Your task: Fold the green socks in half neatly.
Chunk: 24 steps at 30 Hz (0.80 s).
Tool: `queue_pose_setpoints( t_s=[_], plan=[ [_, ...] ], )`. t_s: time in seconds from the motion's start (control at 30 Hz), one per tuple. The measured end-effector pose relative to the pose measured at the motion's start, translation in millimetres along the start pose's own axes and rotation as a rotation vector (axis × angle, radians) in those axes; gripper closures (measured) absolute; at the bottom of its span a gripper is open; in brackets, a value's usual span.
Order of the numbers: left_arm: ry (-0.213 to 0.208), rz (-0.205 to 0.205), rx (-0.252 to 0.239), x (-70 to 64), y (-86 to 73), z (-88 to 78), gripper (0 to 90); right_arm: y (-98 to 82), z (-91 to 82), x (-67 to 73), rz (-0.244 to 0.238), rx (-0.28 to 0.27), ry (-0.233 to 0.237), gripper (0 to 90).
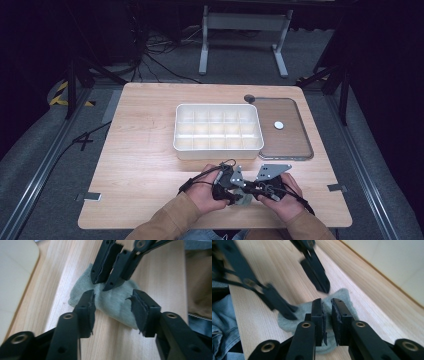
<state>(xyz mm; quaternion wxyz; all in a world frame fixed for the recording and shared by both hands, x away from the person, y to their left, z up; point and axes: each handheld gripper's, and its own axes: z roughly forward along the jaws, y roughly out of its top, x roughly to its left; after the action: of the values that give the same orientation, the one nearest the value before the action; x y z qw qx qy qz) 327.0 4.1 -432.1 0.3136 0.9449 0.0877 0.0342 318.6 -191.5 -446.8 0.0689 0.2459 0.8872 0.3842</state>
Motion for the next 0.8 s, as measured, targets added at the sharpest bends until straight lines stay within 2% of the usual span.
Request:
queue_pose_setpoints(
  t_s=[0.1,0.17,0.23,0.33,0.4,0.5,0.57,0.63,0.73,0.8],
  plan=[
    [0.000,0.007,-0.009,-0.2,-3.5,-0.3,48.7,-1.8,0.2,-0.5,0.020,0.014,-0.001,78.5],
    [0.015,0.020,0.012,-1.3,-5.0,6.2,45.8,-2.0,1.1,-0.2,0.032,0.019,0.003,75.6],
    [0.021,0.045,0.016,-3.4,-4.7,11.6,43.3,-2.2,2.2,0.5,0.039,0.023,0.005,73.3],
    [0.053,0.106,0.023,-7.0,-2.5,18.6,41.0,-3.0,2.8,3.2,0.036,0.051,-0.032,68.5],
    [0.050,0.104,0.022,-7.3,-2.7,19.4,39.4,-3.3,2.7,3.9,0.042,0.054,-0.040,67.0],
    [0.068,0.117,0.023,-8.2,-2.2,20.0,39.0,-3.7,3.3,5.7,0.052,0.062,-0.061,64.2],
    [0.066,0.103,0.023,-8.3,-2.6,21.0,38.2,-3.4,3.6,5.6,0.058,0.068,-0.067,62.2],
    [0.067,0.089,0.017,-8.1,-3.0,22.2,37.9,-4.7,4.0,4.0,0.077,0.062,-0.079,59.2],
    [0.066,0.094,0.025,-7.9,-2.2,22.7,37.7,-5.9,3.8,2.4,0.107,0.060,-0.085,54.9],
    [0.076,0.090,0.022,-9.0,-2.3,23.3,37.7,-6.9,5.0,0.6,0.133,0.062,-0.098,49.1]
  ],
)
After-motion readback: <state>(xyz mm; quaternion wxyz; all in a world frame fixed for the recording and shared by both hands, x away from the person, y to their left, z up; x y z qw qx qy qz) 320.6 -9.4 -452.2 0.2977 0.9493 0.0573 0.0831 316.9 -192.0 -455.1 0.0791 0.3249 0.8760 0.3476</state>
